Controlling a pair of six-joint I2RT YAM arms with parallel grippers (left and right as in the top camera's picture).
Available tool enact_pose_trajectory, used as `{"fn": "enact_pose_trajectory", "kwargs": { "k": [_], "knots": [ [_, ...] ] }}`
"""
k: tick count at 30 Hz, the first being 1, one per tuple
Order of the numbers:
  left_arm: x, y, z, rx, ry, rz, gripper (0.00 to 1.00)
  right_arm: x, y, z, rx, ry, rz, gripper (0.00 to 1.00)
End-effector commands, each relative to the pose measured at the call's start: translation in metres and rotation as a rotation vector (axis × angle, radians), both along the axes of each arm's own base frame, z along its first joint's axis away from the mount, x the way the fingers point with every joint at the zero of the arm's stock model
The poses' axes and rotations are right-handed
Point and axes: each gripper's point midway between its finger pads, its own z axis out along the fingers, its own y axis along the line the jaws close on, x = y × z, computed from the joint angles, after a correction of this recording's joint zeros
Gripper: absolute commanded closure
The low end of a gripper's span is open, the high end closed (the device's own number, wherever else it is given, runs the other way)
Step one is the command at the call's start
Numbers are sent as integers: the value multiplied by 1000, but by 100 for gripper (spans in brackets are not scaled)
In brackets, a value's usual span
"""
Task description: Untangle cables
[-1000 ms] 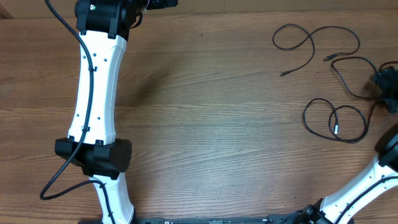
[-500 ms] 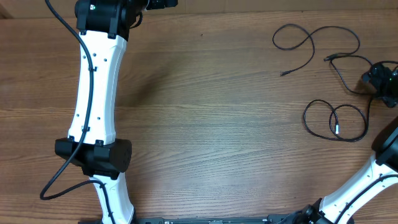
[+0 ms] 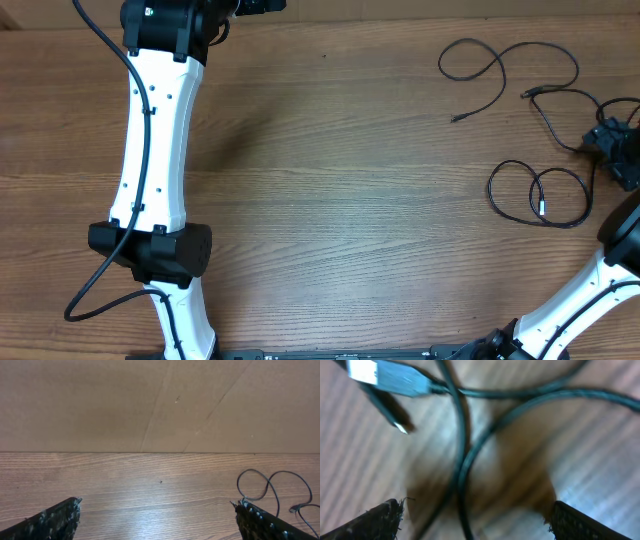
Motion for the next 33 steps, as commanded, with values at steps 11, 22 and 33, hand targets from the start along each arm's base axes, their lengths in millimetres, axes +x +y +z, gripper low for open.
{"fn": "enact_pose_trajectory", "kwargs": {
  "k": [11, 22, 33],
  "knots": [
    [-6, -5, 16, -21, -32, -11, 0, -33, 9, 22, 18, 97, -107, 9],
    [-6, -5, 15, -19, -28, -11, 0, -23, 0, 83, -91, -20, -75, 1],
    [-13, -3, 5, -9, 23, -10, 0, -64, 14, 85, -62, 129, -143, 0]
  ]
}}
